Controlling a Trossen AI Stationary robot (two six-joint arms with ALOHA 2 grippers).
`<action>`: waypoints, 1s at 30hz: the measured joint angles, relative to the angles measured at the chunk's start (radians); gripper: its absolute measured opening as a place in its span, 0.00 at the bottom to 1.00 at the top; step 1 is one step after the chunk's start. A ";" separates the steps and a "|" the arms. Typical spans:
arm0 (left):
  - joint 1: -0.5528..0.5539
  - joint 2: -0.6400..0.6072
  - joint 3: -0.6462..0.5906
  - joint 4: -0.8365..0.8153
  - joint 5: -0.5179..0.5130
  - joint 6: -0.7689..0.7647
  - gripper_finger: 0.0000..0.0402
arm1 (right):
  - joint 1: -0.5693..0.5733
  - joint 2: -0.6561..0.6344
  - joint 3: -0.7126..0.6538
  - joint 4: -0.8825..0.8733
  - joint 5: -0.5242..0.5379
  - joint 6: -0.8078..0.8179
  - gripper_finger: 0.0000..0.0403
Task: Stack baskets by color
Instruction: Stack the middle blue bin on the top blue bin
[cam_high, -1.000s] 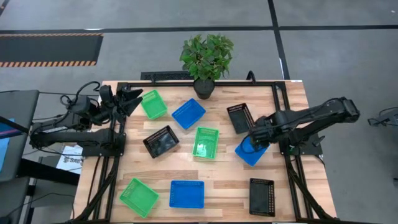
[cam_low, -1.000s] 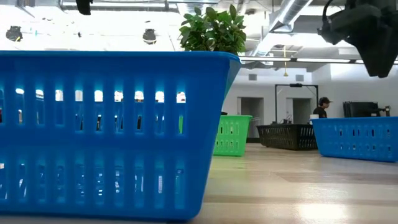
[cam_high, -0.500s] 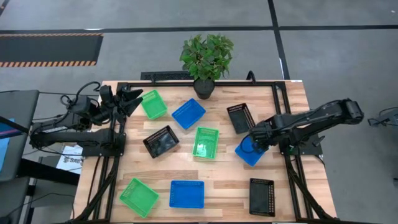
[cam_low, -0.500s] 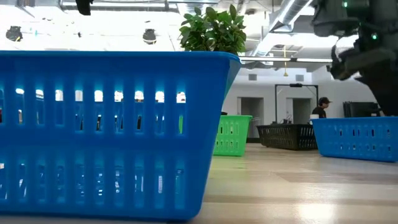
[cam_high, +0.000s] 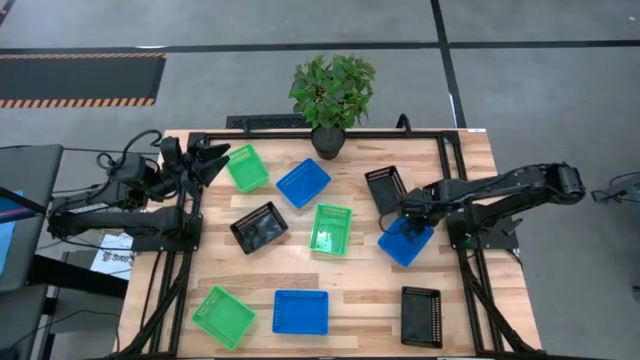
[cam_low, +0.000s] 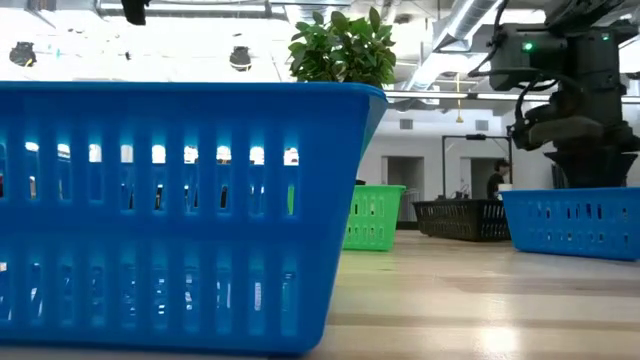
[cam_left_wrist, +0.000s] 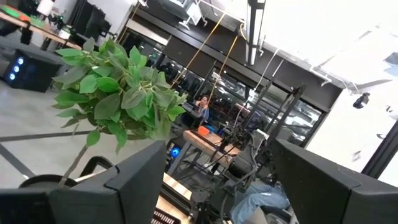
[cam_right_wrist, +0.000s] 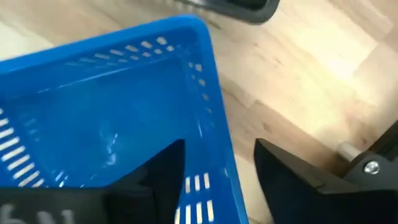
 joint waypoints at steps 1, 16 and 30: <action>0.000 0.000 0.000 -0.002 -0.001 -0.006 0.70 | 0.000 -0.001 0.000 0.001 -0.013 -0.012 0.47; 0.000 0.002 0.000 -0.054 -0.087 -0.085 0.70 | 0.004 -0.005 0.003 -0.033 -0.086 0.065 0.05; 0.000 0.002 0.000 -0.054 -0.089 -0.129 0.70 | 0.011 -0.010 0.311 -0.066 -0.087 0.070 0.02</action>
